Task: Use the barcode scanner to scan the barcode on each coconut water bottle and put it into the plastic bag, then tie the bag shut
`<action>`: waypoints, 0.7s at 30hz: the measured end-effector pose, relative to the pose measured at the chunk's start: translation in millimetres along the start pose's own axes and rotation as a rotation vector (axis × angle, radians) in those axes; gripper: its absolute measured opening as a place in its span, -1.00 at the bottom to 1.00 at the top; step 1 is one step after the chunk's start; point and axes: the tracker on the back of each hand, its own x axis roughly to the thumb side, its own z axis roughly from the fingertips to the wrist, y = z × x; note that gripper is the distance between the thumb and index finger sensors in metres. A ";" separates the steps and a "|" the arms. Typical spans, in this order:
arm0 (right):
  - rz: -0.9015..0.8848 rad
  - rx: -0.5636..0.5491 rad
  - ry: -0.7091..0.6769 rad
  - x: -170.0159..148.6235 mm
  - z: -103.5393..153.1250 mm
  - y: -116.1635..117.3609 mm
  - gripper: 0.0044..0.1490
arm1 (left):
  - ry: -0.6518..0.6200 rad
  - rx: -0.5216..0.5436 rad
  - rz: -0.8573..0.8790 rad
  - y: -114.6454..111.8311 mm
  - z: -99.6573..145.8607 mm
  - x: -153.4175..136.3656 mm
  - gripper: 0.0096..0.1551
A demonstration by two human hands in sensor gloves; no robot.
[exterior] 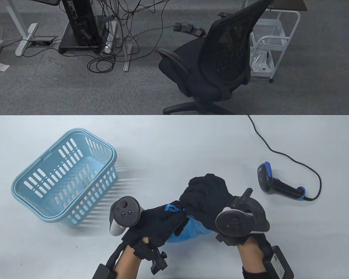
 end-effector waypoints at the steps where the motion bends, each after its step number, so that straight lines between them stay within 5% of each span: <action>1: 0.024 0.011 -0.005 1.4 0.4 4.2 -0.49 | 0.006 0.001 -0.009 0.7 0.6 -1.0 -0.48; 7: 0.092 0.028 -0.015 7.0 -1.3 10.8 -0.47 | 0.036 0.044 -0.054 6.6 4.7 -1.7 -0.47; 10: 0.101 -0.051 0.024 3.3 2.7 5.4 -0.47 | 0.024 0.119 -0.030 15.0 9.7 -4.3 -0.52; 12: 0.071 -0.141 0.026 -1.5 3.3 0.8 -0.47 | 0.026 0.070 0.025 16.7 10.7 -7.6 -0.53; 15: -0.094 0.012 0.046 -7.2 -0.4 -1.8 -0.29 | 0.016 0.007 0.034 13.4 7.1 -8.9 -0.53; 21: -0.058 -0.065 0.043 -8.3 0.0 0.6 -0.48 | 0.027 0.002 -0.026 8.4 5.4 -4.2 -0.49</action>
